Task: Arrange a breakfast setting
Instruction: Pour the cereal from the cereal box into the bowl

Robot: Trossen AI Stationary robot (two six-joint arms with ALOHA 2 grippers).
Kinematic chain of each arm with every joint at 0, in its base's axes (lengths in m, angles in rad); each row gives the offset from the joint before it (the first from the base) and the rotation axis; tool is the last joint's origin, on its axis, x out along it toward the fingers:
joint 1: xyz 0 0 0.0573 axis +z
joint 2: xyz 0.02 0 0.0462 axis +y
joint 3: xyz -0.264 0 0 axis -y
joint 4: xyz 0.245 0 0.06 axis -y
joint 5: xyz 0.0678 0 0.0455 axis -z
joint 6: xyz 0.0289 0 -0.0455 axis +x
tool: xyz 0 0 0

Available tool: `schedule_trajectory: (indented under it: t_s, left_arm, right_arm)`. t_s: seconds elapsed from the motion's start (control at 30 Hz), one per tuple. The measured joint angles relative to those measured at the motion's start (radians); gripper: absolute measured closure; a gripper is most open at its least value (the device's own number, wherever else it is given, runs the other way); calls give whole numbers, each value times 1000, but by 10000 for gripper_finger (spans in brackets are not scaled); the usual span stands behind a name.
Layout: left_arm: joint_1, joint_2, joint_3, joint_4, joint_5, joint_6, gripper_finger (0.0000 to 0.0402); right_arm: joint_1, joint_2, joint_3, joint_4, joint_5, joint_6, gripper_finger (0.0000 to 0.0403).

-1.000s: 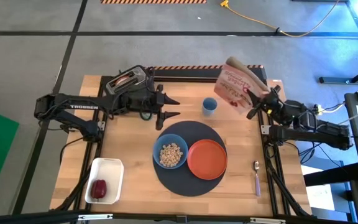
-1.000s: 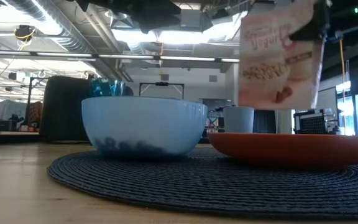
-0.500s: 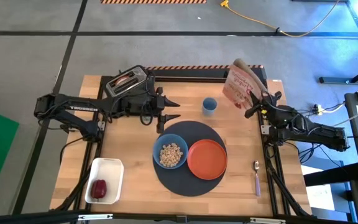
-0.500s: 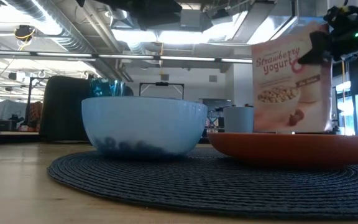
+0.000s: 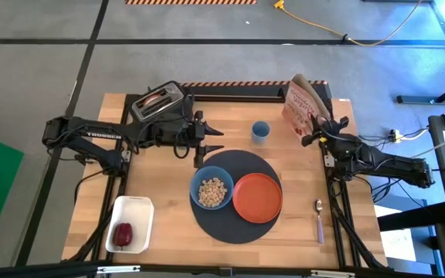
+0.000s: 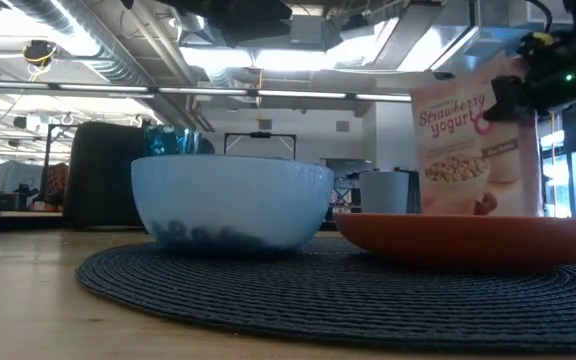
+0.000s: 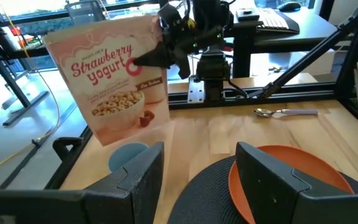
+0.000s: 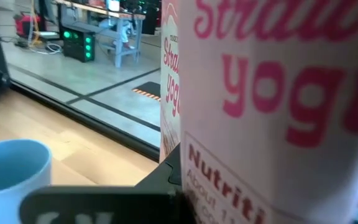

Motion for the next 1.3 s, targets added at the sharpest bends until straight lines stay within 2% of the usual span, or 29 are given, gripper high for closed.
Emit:
schedule_trajectory:
  t_s: [0.3,0.63,0.73,0.87,1.07,1.17,1.3]
  left_arm:
    - [0,0,0,0,0,-2,207]
    - [0,0,0,-22,0,-3,207]
    - [0,0,0,-34,-1,-3,207]
    - [0,0,0,-58,-8,-3,207]
    - [0,1,0,-80,-86,-4,207]
    - [0,1,0,-79,-95,-4,207]
    - [0,1,0,-81,-97,0,207]
  right_arm:
    - [-79,0,-6,18,19,17,370]
    - [-144,0,-6,-12,-64,77,364]
    - [-144,0,-6,-12,-87,88,337]
    - [-144,0,-6,-12,-93,106,273]
    - [-144,0,-5,2,-36,108,182]
    - [-143,0,-4,13,-26,103,161]
    - [-143,0,51,21,-49,64,154]
